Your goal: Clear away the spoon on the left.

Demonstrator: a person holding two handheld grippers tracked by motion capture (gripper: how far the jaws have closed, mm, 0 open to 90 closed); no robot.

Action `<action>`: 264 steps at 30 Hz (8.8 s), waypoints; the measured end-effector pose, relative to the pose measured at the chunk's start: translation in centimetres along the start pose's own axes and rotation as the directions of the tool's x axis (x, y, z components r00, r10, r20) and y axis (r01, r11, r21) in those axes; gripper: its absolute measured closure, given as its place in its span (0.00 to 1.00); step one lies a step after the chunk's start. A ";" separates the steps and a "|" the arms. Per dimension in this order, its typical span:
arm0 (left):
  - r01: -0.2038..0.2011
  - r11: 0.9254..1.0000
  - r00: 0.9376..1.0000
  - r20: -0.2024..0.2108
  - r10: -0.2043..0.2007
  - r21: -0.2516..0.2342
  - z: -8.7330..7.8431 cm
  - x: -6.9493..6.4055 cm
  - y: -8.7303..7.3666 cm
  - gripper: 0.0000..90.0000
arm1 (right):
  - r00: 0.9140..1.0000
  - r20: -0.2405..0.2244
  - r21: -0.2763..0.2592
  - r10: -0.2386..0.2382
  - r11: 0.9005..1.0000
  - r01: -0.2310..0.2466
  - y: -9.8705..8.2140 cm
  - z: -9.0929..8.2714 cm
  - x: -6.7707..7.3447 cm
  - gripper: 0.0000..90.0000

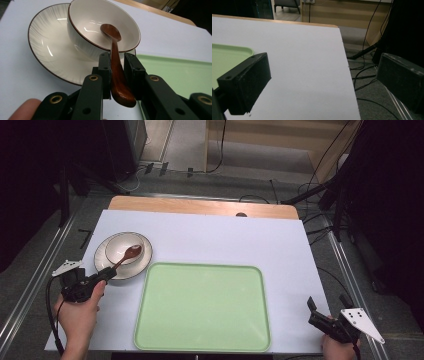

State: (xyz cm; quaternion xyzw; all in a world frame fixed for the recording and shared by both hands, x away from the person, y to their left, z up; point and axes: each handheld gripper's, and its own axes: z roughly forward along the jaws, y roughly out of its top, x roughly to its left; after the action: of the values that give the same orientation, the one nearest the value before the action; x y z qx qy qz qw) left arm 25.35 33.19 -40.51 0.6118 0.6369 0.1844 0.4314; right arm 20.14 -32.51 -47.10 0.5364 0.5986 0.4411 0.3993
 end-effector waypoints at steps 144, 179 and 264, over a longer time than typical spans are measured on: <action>-0.241 0.946 0.954 0.233 0.190 0.216 10.4 -9.4 -2.8 1.00 | 1.000 0.027 -0.014 0.012 1.000 -0.011 -0.1 -0.3 -0.5 0.00; -0.206 0.961 0.950 0.275 0.151 0.186 8.4 -7.5 -2.4 0.85 | 1.000 0.022 -0.013 0.008 1.000 -0.008 -0.2 -0.2 -0.4 0.00; -0.249 0.959 0.960 0.099 0.263 -0.133 -5.0 5.9 -5.1 0.00 | 0.999 0.043 -0.037 0.020 0.999 -0.019 0.1 -0.8 -1.1 0.00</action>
State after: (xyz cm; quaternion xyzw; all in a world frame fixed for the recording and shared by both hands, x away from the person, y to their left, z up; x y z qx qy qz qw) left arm 19.00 39.24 -43.51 0.6722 0.5139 0.2405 0.4757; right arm 19.50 -33.74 -46.76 0.5442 0.5763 0.4441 0.4178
